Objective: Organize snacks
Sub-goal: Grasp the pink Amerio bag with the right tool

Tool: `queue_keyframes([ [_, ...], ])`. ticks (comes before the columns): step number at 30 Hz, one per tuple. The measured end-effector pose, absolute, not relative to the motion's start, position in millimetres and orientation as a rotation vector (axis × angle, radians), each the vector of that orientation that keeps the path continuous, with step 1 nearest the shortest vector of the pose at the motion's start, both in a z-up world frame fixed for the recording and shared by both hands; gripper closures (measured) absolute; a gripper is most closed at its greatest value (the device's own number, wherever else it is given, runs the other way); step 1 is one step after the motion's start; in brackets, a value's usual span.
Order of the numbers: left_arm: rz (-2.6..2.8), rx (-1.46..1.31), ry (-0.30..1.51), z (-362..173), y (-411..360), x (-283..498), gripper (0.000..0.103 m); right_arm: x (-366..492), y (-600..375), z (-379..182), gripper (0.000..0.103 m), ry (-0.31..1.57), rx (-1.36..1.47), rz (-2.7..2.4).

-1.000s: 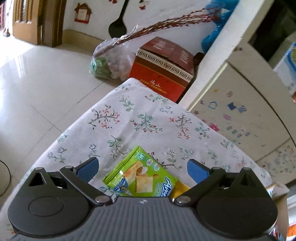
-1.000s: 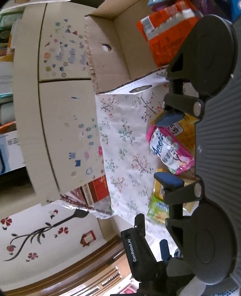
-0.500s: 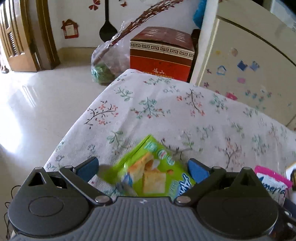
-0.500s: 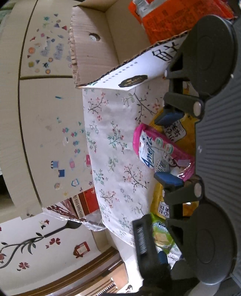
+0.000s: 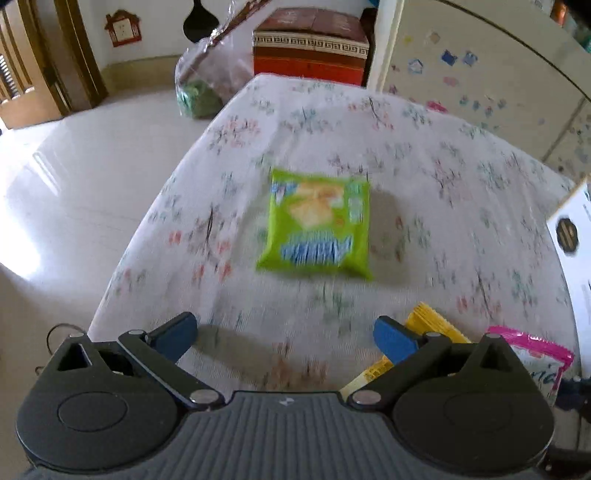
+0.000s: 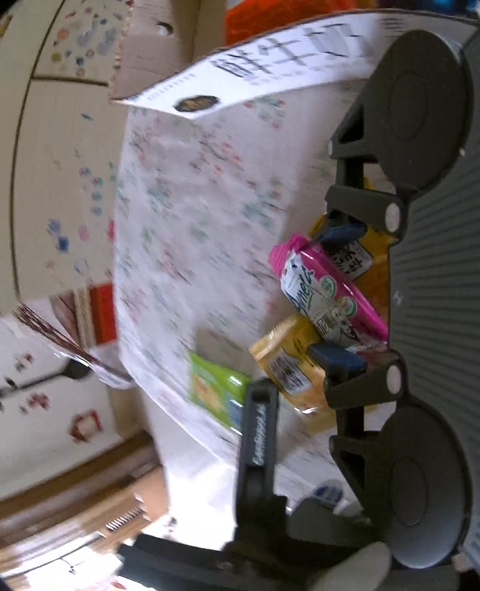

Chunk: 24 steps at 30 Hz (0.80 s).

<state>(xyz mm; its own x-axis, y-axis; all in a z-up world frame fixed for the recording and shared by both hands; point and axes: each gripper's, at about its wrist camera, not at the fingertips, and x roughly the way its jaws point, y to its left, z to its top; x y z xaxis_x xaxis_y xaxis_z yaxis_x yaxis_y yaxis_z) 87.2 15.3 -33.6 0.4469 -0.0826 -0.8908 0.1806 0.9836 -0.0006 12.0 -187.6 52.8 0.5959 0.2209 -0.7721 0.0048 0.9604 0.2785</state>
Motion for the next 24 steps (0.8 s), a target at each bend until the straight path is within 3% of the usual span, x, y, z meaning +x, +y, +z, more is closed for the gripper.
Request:
queue_keyframes([
  [6, -0.166, 0.071, 1.136, -29.6, 26.1, 58.3, 0.0, -23.5, -186.5, 62.1, 0.071, 0.937, 0.297, 0.148],
  [12, -0.244, 0.105, 1.079, -9.2, 25.8, 47.6, 0.0, -30.4, -192.9, 67.2, 0.083, 0.907, 0.313, 0.161],
  [18, -0.411, 0.148, 1.022, 12.5, 18.3, 29.8, 0.0, -33.7, -207.0, 78.8, 0.089, 0.857, 0.343, 0.128],
  [24, -0.549, 0.315, 1.023, -3.5, -2.5, 5.8, 0.0, -36.2, -222.3, 80.8, 0.089, 0.845, 0.402, 0.092],
])
